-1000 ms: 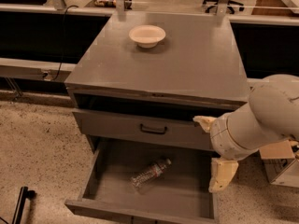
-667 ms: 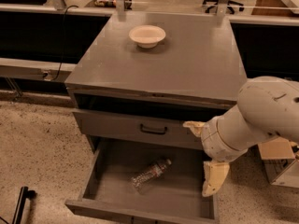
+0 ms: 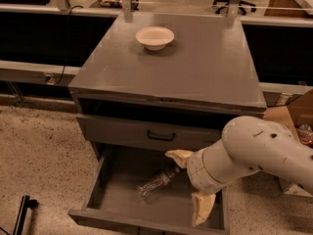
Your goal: Pick water bottle from middle drawer and place on counter
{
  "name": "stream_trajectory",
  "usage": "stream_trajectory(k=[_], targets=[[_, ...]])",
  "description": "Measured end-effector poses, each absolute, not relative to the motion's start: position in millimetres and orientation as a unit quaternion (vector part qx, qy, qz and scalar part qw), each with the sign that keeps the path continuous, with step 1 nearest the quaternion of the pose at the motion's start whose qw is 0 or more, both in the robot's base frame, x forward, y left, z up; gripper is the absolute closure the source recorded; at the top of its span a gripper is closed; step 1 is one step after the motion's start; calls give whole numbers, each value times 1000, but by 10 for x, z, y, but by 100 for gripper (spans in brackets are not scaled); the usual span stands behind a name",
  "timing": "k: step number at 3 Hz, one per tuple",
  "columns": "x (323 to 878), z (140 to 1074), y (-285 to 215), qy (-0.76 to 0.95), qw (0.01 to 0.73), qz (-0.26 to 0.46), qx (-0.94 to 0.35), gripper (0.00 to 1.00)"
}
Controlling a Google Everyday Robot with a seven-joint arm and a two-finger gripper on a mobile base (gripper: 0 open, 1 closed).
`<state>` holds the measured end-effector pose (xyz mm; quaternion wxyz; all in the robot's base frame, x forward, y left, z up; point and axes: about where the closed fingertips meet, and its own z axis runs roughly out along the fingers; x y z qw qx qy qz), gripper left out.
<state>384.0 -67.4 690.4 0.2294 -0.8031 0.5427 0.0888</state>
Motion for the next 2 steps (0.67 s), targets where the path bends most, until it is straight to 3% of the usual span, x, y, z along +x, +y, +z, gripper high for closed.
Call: stream_trajectory(k=[2], targets=[[3918,6774,-560,527,223,73,-817,0]])
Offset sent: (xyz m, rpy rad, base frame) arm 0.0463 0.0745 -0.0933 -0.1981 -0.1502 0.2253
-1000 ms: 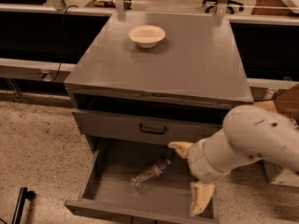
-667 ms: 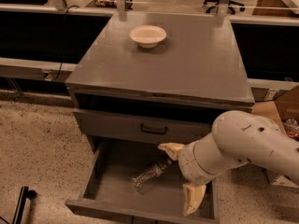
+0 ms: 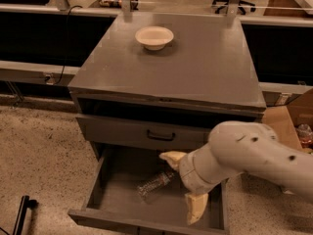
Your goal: Pick water bottle from middle drawer and place on counter
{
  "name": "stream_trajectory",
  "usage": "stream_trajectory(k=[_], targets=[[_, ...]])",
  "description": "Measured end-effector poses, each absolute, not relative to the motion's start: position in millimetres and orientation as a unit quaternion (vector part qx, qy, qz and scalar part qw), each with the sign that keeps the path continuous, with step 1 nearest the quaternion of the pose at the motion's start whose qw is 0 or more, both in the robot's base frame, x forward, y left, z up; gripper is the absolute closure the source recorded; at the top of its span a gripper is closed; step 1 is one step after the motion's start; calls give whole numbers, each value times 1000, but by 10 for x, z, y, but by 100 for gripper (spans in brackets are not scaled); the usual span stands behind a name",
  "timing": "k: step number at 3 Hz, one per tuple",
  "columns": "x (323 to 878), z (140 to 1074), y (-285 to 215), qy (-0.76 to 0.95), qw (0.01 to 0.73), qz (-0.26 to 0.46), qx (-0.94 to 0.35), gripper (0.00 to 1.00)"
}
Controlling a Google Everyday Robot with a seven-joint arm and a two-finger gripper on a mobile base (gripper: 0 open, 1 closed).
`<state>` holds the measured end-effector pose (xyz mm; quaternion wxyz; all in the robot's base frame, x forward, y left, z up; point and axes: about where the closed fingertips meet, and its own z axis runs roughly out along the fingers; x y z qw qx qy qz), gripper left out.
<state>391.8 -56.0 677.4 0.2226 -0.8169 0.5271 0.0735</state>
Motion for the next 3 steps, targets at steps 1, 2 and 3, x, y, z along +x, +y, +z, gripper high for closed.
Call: stream_trajectory(k=[1,2,3], targets=[[4137,6101,-377,465,219,44,-857,0],[4314,5804,-295,445,240,32,-862,0],[4296,5768,-299,446,219,19,-868,0]])
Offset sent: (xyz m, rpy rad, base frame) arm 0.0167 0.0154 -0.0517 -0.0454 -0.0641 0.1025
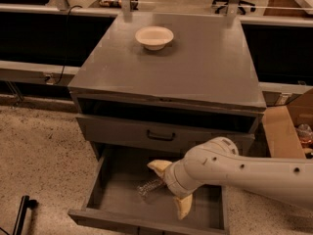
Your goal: Pick water bottle from middle drawer and place on counter
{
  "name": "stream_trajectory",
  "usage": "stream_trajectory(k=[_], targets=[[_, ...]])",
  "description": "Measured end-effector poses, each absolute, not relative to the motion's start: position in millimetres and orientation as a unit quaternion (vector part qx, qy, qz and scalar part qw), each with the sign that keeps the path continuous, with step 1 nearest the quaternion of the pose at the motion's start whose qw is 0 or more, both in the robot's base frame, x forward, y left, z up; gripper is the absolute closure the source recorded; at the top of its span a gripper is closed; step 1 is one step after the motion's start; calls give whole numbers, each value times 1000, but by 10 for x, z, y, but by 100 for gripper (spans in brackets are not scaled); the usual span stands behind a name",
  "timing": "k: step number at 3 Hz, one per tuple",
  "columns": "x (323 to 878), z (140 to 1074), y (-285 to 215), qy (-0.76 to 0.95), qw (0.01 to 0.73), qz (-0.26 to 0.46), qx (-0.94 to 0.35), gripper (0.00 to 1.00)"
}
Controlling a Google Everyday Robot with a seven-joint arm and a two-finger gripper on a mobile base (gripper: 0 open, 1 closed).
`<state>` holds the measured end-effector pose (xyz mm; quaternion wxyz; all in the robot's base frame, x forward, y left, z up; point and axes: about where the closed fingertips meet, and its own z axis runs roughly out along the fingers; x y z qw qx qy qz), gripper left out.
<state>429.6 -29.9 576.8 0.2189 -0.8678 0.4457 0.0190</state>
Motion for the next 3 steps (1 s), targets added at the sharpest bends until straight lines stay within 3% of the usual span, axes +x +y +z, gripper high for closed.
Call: stream_trajectory(k=[3], targets=[[5076,4711,-443,422,183,0,-888,0]])
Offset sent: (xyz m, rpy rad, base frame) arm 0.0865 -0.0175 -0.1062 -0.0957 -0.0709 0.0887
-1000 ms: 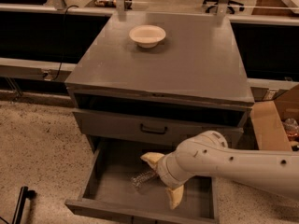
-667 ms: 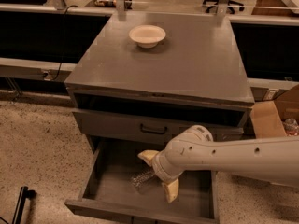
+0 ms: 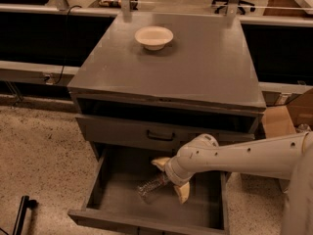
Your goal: Pick water bottle from middle drawer and place on counter
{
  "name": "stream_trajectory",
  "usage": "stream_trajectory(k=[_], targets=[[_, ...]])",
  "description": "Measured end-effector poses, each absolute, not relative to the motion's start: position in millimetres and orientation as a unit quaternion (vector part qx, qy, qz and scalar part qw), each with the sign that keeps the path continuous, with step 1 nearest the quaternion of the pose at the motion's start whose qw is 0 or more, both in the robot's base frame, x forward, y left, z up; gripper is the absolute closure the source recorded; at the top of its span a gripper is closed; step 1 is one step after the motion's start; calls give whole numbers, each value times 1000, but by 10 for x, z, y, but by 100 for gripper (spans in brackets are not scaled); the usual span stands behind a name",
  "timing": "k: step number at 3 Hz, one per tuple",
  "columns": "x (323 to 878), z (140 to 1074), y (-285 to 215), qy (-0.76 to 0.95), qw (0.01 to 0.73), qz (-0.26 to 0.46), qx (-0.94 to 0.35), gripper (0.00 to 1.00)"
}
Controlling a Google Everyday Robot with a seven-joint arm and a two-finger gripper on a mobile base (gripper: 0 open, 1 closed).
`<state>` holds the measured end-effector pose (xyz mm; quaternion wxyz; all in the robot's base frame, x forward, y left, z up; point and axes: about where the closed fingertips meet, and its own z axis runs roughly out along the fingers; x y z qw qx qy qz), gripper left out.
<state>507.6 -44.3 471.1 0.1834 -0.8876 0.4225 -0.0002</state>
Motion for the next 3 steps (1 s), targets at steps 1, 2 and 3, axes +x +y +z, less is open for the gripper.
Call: stream_trajectory(k=[1,2,3], targets=[[5240,4252,-490,431,173,11,-886,0],[5342,3836,-402,436,166,23,-884,0],[5406,3617,-328,441,157,27,-883,18]])
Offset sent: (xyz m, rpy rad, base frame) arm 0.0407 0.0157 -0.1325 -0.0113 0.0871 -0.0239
